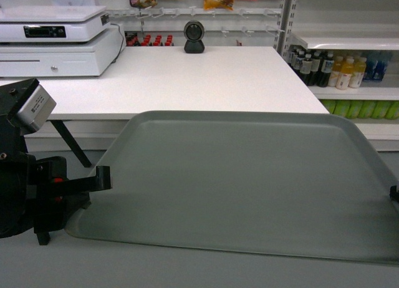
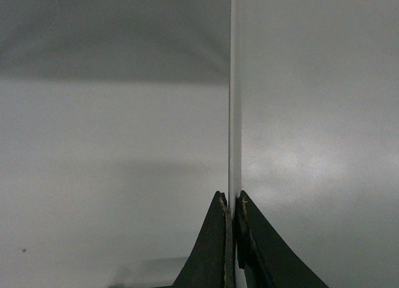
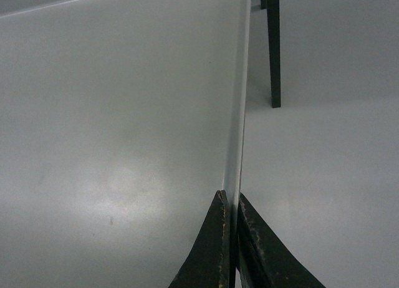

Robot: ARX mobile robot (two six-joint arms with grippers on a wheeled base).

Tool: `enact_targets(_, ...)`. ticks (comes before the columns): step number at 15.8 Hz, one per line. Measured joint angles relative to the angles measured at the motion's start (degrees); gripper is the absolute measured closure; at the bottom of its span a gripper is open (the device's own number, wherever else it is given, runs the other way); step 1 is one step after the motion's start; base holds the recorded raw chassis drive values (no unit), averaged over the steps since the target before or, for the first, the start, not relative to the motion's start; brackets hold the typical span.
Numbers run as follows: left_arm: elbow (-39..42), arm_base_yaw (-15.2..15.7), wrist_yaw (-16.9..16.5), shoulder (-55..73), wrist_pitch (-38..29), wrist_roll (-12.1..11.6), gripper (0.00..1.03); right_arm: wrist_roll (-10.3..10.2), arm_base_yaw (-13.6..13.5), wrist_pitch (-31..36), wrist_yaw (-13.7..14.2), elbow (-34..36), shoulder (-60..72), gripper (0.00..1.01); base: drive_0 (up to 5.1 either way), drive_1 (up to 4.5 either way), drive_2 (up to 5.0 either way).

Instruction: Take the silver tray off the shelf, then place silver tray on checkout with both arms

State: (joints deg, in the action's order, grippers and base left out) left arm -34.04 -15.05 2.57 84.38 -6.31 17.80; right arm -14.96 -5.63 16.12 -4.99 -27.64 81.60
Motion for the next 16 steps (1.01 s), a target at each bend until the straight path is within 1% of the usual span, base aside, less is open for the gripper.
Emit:
enact_targets(8,0.0,-0.02,-0.09,-0.13,-0.2,0.02,1.01,-0.04,0.04,-0.24,0.02,0.0,-0.02,0.98,-0.2,0.83,-1.3)
enact_targets(16,0.0,-0.02,-0.11,0.0,-0.2,0.02,1.01,-0.04,0.07,-0.28,0.02,0.0,0.0,0.98,0.1,4.2,-4.0)
